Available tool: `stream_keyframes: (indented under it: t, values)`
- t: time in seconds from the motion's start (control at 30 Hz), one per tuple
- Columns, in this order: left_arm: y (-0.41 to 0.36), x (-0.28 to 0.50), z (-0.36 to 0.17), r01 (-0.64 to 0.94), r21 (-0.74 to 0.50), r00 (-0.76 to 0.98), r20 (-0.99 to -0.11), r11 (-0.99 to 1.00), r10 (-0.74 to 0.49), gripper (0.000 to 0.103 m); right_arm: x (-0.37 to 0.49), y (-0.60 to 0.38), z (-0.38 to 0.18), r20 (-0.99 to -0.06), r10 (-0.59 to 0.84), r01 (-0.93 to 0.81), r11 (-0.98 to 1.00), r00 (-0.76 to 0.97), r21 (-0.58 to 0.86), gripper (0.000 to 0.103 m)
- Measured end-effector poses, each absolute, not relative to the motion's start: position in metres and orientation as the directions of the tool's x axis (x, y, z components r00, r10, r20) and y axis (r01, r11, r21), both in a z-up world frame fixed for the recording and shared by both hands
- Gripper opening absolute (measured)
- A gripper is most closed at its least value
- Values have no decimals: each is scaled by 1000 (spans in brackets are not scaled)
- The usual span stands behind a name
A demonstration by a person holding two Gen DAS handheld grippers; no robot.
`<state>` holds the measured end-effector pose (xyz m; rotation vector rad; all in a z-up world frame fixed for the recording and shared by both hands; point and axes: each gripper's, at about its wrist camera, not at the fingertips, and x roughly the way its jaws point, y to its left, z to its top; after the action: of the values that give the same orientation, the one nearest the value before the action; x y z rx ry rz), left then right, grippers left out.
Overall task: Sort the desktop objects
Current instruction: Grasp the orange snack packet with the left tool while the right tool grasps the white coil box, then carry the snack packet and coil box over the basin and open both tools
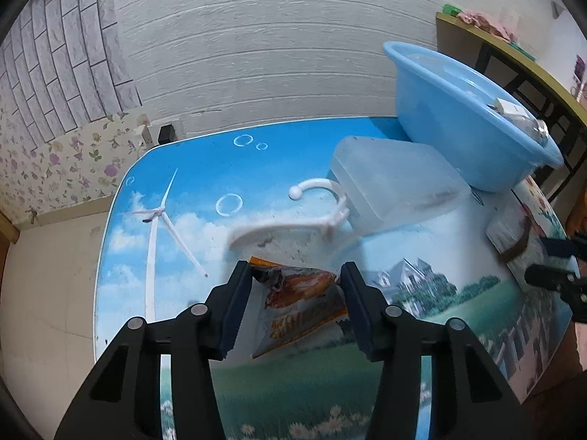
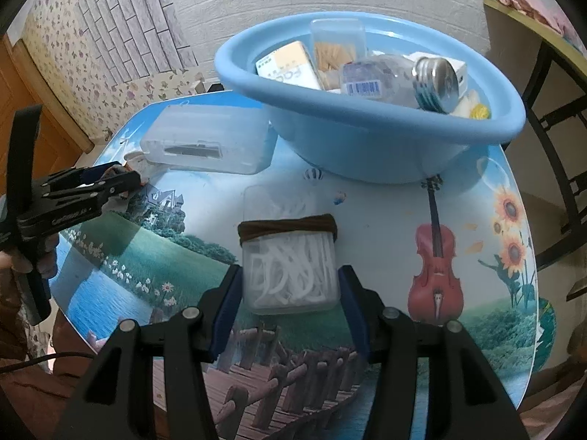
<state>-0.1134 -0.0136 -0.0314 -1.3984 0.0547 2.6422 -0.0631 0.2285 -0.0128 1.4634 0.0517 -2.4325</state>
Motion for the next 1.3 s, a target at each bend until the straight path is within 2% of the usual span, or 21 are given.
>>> stream_keyframes:
  t: [0.13, 0.4, 0.7, 0.9, 0.97, 1.0, 1.03, 1.3]
  values:
    - [-11, -101, -30, -169, -35, -549, -827, -985, 123, 50, -64, 228, -12, -868, -244, 269, -954, -432, 135, 56]
    - [-9, -94, -31, -182, -11, -555, -824, -983, 112, 52, -67, 220, -17, -870, -226, 277, -955, -437, 109, 57]
    - [-9, -90, -38, -190, -10, -548, -829, -982, 114, 64, -69, 216, -27, -863, -210, 285, -955, -459, 81, 57]
    - [-11, -85, -40, -192, -15, -561, -818, -981, 123, 64, -70, 216, -27, -858, -221, 284, -954, -464, 92, 55]
    - [-12, -84, -41, -208, -23, -571, -809, -978, 141, 61, -69, 216, -26, -855, -225, 287, -953, -467, 94, 55]
    - [-11, -83, -41, -215, -25, -574, -806, -976, 147, 48, -69, 216, -25, -854, -227, 289, -953, -468, 95, 55]
    - [-12, -83, -39, -220, -30, -570, -807, -975, 153, 46, -68, 216, -24, -851, -231, 291, -952, -471, 97, 54]
    - [-9, -76, -18, -216, -50, -591, -788, -975, 172, 43, -55, 211, -5, -813, -275, 350, -932, -513, 95, 54]
